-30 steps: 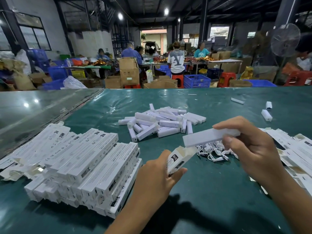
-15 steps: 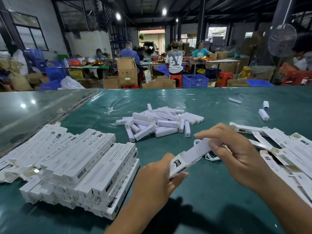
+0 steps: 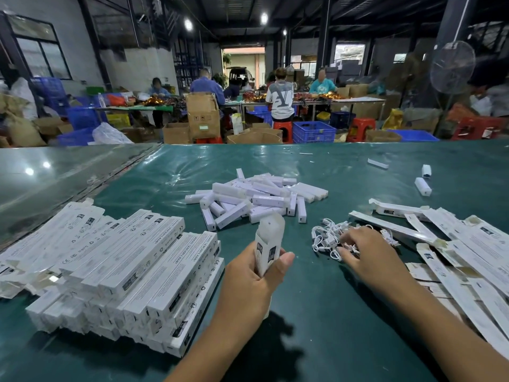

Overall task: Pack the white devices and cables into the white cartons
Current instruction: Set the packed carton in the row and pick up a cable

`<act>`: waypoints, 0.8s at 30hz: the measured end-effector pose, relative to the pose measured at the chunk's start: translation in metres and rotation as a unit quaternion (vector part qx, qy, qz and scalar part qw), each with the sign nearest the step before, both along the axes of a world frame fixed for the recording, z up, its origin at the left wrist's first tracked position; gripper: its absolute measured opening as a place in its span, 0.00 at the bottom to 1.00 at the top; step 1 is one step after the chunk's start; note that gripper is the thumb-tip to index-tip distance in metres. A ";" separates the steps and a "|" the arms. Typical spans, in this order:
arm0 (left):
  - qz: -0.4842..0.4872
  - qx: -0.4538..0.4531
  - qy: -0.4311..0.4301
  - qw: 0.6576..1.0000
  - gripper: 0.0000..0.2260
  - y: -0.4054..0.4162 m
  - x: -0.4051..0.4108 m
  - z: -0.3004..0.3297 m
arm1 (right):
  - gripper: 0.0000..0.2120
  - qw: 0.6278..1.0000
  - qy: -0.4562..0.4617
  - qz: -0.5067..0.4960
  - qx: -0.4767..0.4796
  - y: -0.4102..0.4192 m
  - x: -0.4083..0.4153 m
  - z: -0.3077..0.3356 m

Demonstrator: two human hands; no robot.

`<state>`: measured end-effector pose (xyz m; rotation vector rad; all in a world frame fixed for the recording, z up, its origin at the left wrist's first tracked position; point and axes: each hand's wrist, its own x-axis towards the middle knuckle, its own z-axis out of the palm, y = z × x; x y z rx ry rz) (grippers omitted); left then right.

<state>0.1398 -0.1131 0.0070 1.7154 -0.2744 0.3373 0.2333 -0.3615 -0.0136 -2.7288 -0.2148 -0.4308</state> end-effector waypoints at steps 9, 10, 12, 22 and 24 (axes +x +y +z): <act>0.015 -0.042 0.032 0.999 0.19 0.001 0.004 -0.003 | 0.10 0.994 -0.077 0.003 -0.077 0.021 0.018 -0.023; 0.014 -0.034 0.040 0.999 0.17 0.001 0.005 -0.004 | 0.08 0.993 -0.086 0.002 -0.077 0.021 0.018 -0.023; 0.013 -0.026 0.050 0.998 0.10 -0.001 0.006 -0.006 | 0.06 0.993 -0.097 0.018 -0.064 0.022 0.015 -0.020; -0.028 -0.130 0.095 0.987 0.11 0.001 0.002 0.001 | 0.03 0.927 -0.128 0.323 0.143 0.057 -0.056 0.031; -0.049 -0.139 0.091 0.985 0.11 0.001 0.002 0.002 | 0.04 0.919 -0.095 0.333 0.191 0.061 -0.060 0.034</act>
